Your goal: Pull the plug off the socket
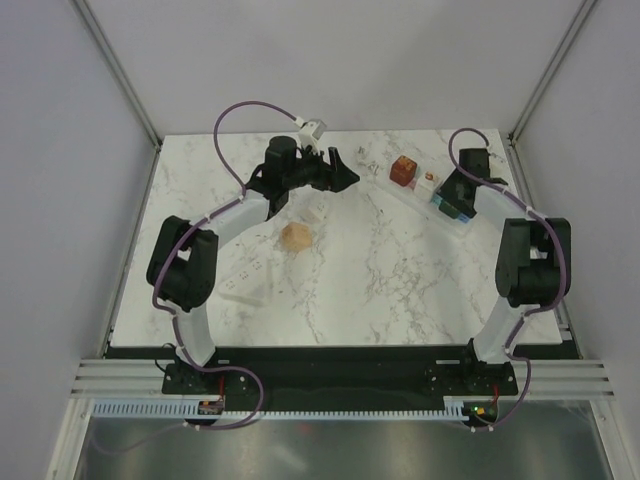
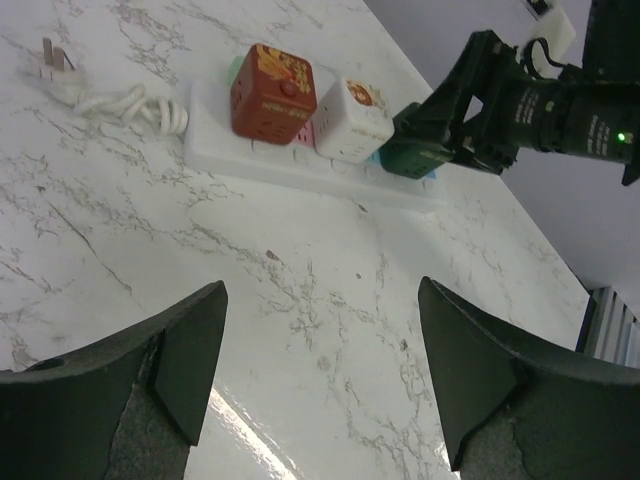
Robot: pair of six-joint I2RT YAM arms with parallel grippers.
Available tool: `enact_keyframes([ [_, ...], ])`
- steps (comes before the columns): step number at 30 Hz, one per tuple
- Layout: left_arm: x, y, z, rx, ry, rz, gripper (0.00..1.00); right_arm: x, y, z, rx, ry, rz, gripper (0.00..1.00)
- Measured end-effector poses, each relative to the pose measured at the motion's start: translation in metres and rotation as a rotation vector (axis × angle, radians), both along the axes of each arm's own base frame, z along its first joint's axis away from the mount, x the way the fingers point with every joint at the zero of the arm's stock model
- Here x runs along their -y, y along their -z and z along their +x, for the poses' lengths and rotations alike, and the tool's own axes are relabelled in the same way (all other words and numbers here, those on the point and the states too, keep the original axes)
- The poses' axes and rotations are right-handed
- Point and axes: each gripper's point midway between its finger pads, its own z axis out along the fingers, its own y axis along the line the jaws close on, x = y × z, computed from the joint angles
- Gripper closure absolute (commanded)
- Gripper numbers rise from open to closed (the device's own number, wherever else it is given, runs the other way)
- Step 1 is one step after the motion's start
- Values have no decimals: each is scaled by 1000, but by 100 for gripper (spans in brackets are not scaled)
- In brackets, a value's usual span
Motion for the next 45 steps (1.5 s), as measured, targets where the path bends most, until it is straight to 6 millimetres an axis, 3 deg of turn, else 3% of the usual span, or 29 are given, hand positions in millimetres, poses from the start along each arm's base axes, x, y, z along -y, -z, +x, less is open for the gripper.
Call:
enact_keyframes([
  [5,3,7,-3,-19,26,2,17,-31,2,-66,-29,-29,24,78],
  [8,5,13,-6,-33,44,4,17,-47,2,-97,-39,-67,40,58],
  [9,7,15,-7,-38,50,5,17,-52,2,-105,-38,-85,51,41],
  [11,11,17,-10,-43,63,6,18,-58,0,-117,-40,-119,69,30],
  [12,14,18,-13,-45,71,7,19,-59,0,-121,-42,-132,74,19],
  [16,29,21,-24,-51,104,11,33,-63,-24,-125,20,-179,89,9],
  [19,42,24,-35,-65,116,21,60,-46,-56,-120,119,-165,68,7],
  [20,47,25,-38,-69,106,28,73,-36,-65,-117,145,-145,59,7],
  [22,55,30,-41,-87,63,41,94,-15,-76,-109,184,-101,33,9],
  [23,58,34,-43,-94,37,47,98,-9,-77,-107,192,-86,26,10],
  [26,58,56,-52,-131,-80,84,98,3,-64,-93,175,-65,19,15],
  [29,54,86,-66,-198,-186,128,98,3,-37,-77,112,-76,28,19],
  [33,53,108,-74,-284,-275,127,98,-2,-4,-68,45,-101,62,29],
  [35,54,117,-73,-325,-302,111,98,-5,6,-68,23,-109,86,38],
  [41,65,154,-63,-410,-326,126,98,-10,16,-70,26,-120,122,39],
  [45,84,153,-50,-414,-298,110,98,-16,33,-92,8,-112,156,40],
])
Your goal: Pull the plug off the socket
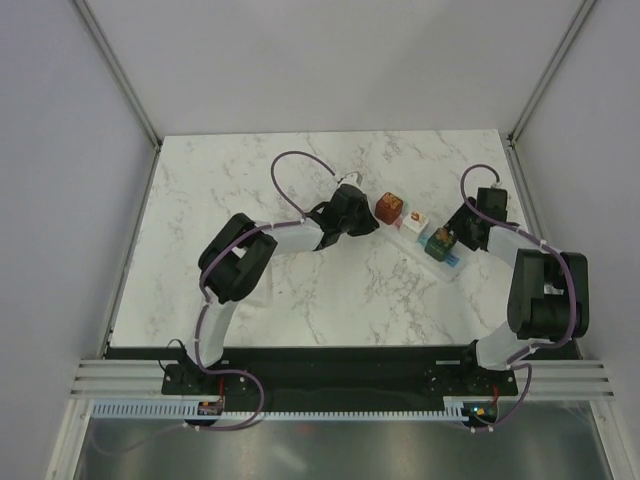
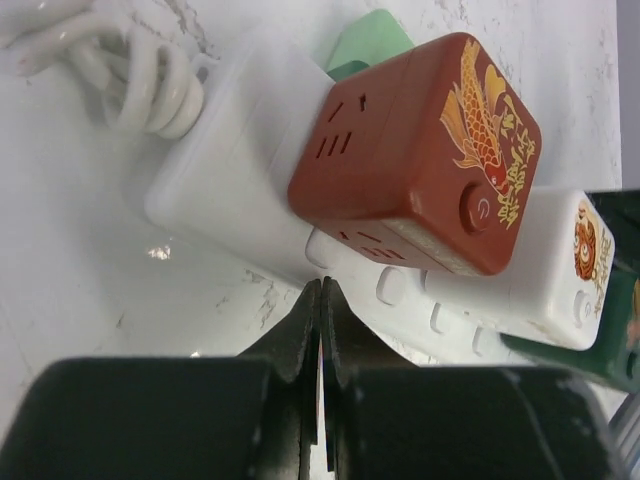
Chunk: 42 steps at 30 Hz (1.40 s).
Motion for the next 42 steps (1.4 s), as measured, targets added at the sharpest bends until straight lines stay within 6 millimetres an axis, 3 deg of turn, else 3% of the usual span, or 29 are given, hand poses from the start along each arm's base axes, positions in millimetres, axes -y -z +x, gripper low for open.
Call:
enact_keyframes([
  [7,17,1,12,8,51,-2,98,-14,12,-49,8,0,70,40],
  [15,62,-2,35,69,215,-7,93,-41,14,-90,29,-68,165,40],
  [16,67,-3,37,77,239,-7,88,-46,14,-92,36,-81,180,40],
  [19,72,-3,37,91,296,26,53,-57,13,-93,61,-117,217,40],
  [22,65,0,33,94,331,77,36,-64,13,-91,90,-146,246,39],
  [25,46,-1,22,82,358,140,27,-68,12,-90,116,-169,265,39],
  [28,24,-20,5,81,386,184,23,-75,12,-89,148,-198,291,40],
  [33,11,-93,-23,166,437,129,16,-82,12,-87,162,-236,309,41],
  [37,22,-135,-57,248,495,103,14,-77,9,-89,157,-224,286,34],
  [39,34,-138,-76,271,536,114,13,-70,5,-90,164,-199,273,33],
  [42,47,-119,-101,251,591,176,12,-57,-4,-89,192,-163,259,32],
])
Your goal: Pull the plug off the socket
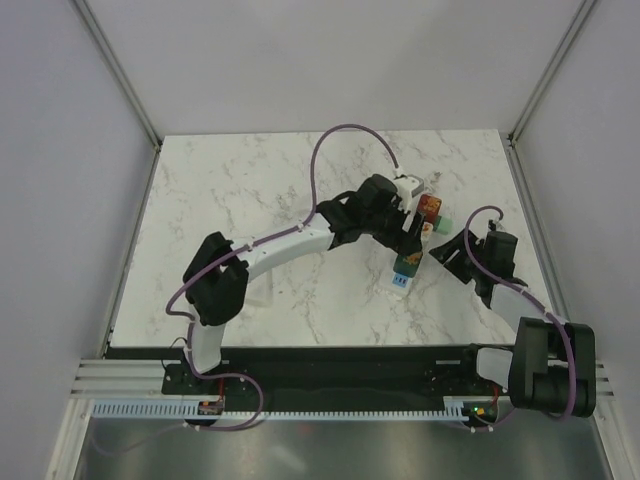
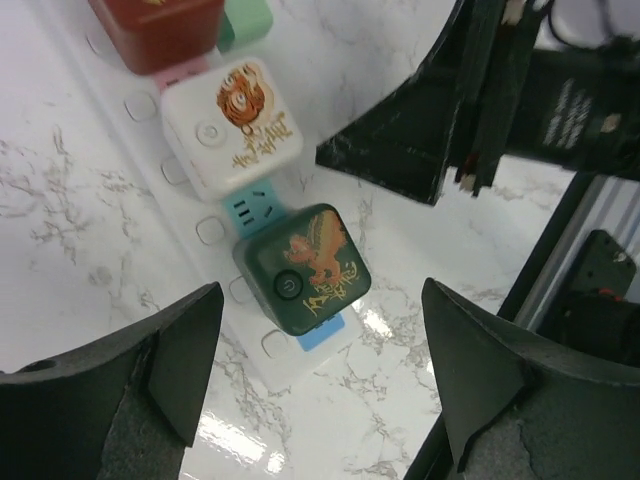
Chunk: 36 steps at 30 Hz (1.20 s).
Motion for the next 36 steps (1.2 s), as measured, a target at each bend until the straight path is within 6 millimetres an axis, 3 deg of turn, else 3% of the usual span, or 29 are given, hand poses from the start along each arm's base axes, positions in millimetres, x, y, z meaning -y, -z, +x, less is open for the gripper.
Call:
enact_keyframes([
  [5,15,43,-17,17,12,156,14,19,-6,1,16,64,2,31],
  [9,19,68,-21,49,-21,258,14,17,-8,1,39,59,32,30],
  [18,26,81,-13,105,-85,338,19,6,2,-4,37,26,88,29],
  [20,27,84,-12,98,-89,341,28,4,3,-4,37,22,100,30],
  [23,28,85,-11,93,-98,339,46,1,3,-2,51,14,119,29],
  [24,27,85,-10,91,-98,338,57,0,3,-2,54,9,126,29],
  [26,27,85,-9,85,-98,336,66,-2,3,-1,60,3,138,29],
  [28,26,85,-8,76,-96,331,88,-4,3,0,65,-3,153,29],
  [30,25,85,-6,61,-93,322,98,-6,4,0,69,-9,164,29],
  [36,20,82,3,16,-84,267,98,-12,6,2,77,-26,211,31],
])
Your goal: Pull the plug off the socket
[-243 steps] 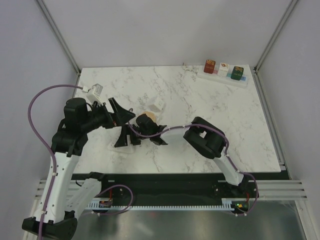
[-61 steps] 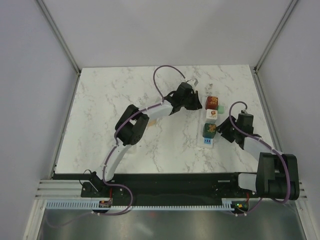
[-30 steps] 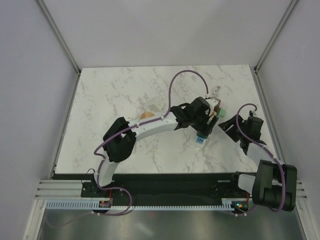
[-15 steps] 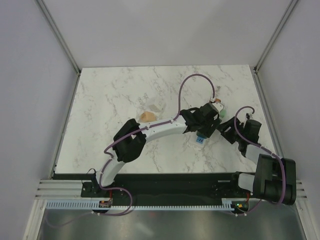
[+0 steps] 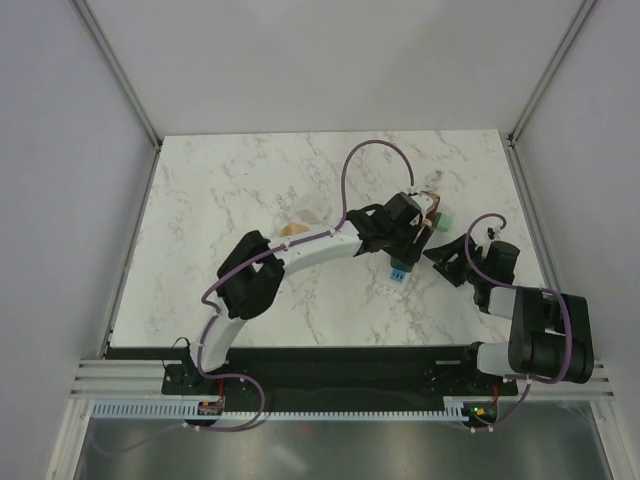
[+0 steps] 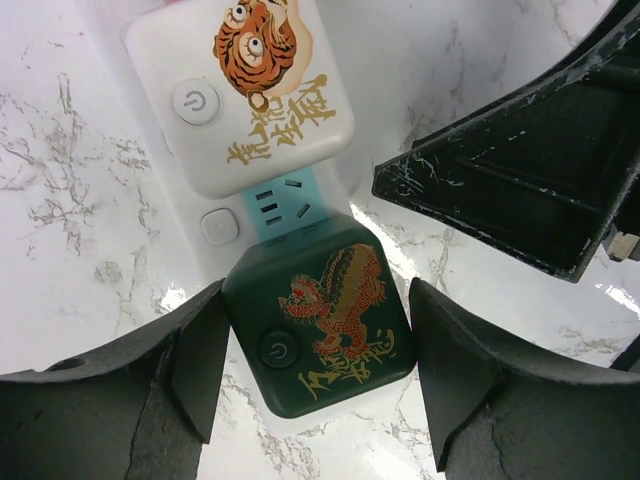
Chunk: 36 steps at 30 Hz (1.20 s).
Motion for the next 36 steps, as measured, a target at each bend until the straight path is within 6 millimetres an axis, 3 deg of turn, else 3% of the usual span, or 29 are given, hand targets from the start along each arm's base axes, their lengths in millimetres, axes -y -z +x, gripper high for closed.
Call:
enact_keyframes([
  [13,-13,-6,3,-79,24,-159,98,-29,3,6,21,-75,113,32],
  [21,-11,-6,-3,-120,47,-219,98,-45,4,15,35,-107,138,40],
  [22,-12,-6,-2,-119,45,-222,98,-46,5,16,37,-106,138,45],
  [23,-12,-6,-1,-117,43,-225,98,-48,6,17,43,-108,135,57],
  [25,-15,-6,2,-114,37,-227,98,-49,14,18,28,-97,131,68],
  [26,-16,-6,3,-114,33,-226,98,-49,14,19,29,-97,136,82],
  [28,-19,-7,7,-106,24,-226,98,-50,9,22,60,-101,147,99],
  [36,-23,-12,3,-114,30,-231,98,-51,2,27,116,-95,123,100],
])
